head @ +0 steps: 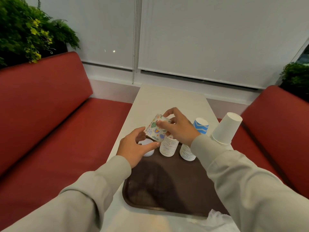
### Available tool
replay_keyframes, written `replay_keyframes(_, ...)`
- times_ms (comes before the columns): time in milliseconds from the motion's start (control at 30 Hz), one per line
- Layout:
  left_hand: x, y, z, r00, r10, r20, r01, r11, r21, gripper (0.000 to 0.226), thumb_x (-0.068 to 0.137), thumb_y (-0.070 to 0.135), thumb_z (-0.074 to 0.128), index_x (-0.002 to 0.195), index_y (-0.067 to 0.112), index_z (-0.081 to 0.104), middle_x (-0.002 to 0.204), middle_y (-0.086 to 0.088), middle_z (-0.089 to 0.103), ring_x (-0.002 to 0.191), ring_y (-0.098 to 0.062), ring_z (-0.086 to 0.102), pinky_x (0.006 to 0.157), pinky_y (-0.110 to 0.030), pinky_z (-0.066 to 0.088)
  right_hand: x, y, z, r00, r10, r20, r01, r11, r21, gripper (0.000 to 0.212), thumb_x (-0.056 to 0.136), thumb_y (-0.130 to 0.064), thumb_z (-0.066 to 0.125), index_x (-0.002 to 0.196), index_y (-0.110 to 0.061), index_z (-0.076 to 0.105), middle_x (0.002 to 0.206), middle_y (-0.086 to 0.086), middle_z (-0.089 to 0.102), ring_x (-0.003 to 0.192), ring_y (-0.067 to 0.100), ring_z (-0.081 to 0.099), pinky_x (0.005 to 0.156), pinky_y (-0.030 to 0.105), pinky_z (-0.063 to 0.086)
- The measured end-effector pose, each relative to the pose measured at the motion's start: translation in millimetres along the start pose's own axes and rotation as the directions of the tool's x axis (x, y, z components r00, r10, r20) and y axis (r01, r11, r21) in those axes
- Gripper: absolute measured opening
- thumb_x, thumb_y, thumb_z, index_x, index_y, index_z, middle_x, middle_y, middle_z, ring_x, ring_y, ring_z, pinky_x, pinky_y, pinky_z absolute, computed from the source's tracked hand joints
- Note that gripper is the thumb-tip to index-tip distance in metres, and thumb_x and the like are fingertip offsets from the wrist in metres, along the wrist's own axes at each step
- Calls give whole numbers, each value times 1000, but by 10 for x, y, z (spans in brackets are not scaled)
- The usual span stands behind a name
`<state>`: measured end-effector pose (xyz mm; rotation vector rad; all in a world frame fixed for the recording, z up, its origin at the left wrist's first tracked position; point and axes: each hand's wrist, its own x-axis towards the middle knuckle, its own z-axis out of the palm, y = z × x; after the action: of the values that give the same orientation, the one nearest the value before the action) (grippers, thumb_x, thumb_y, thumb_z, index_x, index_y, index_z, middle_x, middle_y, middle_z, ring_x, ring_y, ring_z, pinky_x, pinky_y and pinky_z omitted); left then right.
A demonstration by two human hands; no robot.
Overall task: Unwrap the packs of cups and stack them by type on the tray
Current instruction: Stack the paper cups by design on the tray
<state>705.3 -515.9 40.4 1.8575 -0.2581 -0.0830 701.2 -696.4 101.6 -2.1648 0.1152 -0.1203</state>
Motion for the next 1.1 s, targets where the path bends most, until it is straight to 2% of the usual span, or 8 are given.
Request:
replay_keyframes(167,66,-61,63,1000,-27,16,27,999,23,74,75,39,84,140,25,52,133,8,61,118,-11,59,101,-34,48,140,-52,-328,977,-36,-210,11,993,-118,33,92,-41,65,115,-24,47,108,2,62,77,4,63,51,16,44)
replay_keyframes(267,122,-94,136,998,-53,27,51,997,54,68,77,40,81,138,29,53,135,9,60,120,-14,58,103,-37,48,254,-6,-434,961,-66,-267,5,975,-221,34,92,-40,64,114,-23,44,108,7,63,82,20,65,59,28,48)
replay_keyframes(367,193,-106,232,997,-63,42,60,996,64,66,77,39,81,137,30,53,134,8,60,120,-14,58,101,-35,48,327,75,-437,965,-47,-257,-32,955,-294,34,91,-41,63,112,-24,42,106,10,64,86,29,66,71,42,57)
replay_keyframes(467,276,-117,340,996,-62,62,56,994,89,65,78,36,82,136,27,54,134,7,60,117,-11,58,98,-30,46,352,170,-382,971,-32,-238,-53,937,-344,34,91,-41,62,111,-23,42,103,10,63,85,31,65,77,48,57)
replay_keyframes(567,385,-150,471,995,-69,78,61,993,105,69,76,35,84,136,25,53,133,6,61,112,-8,57,93,-25,44,363,258,-318,979,-28,-201,-55,916,-398,34,92,-40,62,112,-21,42,104,12,63,88,32,64,79,48,57)
replay_keyframes(767,607,-229,792,985,-111,133,95,988,121,79,74,31,86,141,24,46,138,3,57,121,-16,57,98,-29,45,356,443,-233,991,-2,-131,-63,869,-492,32,93,-38,61,114,-18,48,108,10,60,93,29,58,78,38,51)
replay_keyframes(1000,769,-316,1039,983,-136,123,123,986,108,85,73,25,87,143,24,40,139,1,56,124,-21,55,101,-34,46,345,447,-215,985,-42,-167,-44,877,-479,29,93,-38,61,108,-13,60,105,11,64,96,29,61,82,40,54)
replay_keyframes(1100,816,-322,1100,985,-133,113,120,986,116,77,74,26,86,138,23,43,136,0,58,121,-22,57,98,-33,47,334,428,-206,984,-43,-171,-44,879,-474,29,92,-35,62,108,-10,62,104,11,65,96,29,61,84,42,55)
